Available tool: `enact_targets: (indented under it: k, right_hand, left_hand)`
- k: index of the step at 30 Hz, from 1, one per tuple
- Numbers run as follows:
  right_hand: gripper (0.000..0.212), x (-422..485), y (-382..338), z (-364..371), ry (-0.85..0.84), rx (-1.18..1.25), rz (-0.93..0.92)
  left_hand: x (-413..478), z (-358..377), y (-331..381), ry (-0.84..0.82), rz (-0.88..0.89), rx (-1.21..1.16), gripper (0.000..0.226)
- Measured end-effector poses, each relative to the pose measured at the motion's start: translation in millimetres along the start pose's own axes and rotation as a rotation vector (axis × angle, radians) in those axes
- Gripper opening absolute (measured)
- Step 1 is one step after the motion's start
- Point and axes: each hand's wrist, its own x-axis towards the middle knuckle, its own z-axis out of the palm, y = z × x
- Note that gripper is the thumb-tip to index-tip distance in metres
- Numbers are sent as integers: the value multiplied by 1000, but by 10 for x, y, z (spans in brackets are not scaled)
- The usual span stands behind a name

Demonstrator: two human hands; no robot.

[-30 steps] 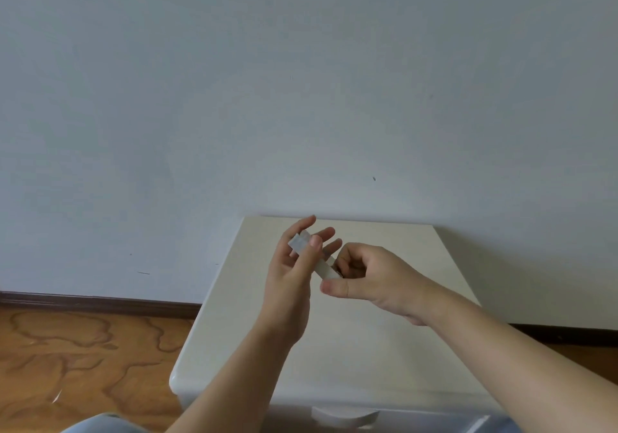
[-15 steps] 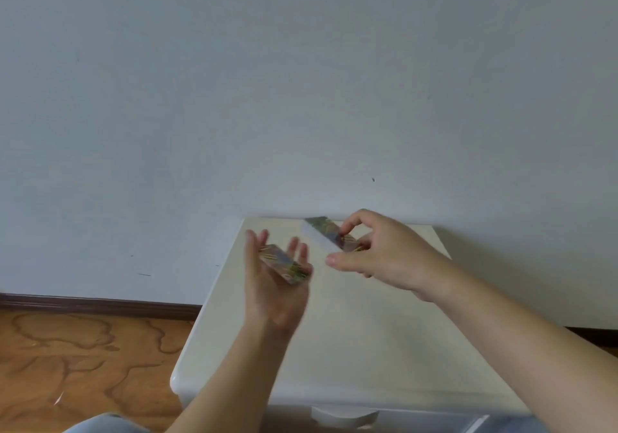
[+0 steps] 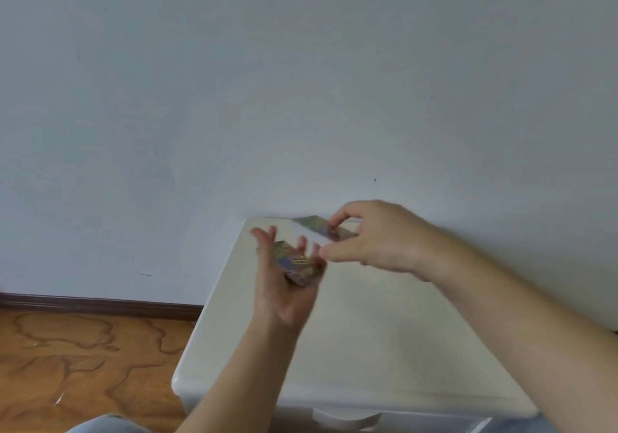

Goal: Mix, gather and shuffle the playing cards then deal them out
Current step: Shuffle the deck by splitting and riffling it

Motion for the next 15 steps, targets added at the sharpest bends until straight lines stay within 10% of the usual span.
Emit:
enact_targets:
  k: [9,15]
  right_hand:
    - [44,-55,73,-114,-185,22,70]
    - [40,37,-145,290,9,-44,-30]
  left_hand:
    - [80,-114,190,245,65,-178,27]
    - [-37,-67,-129,-95,-41,116,32]
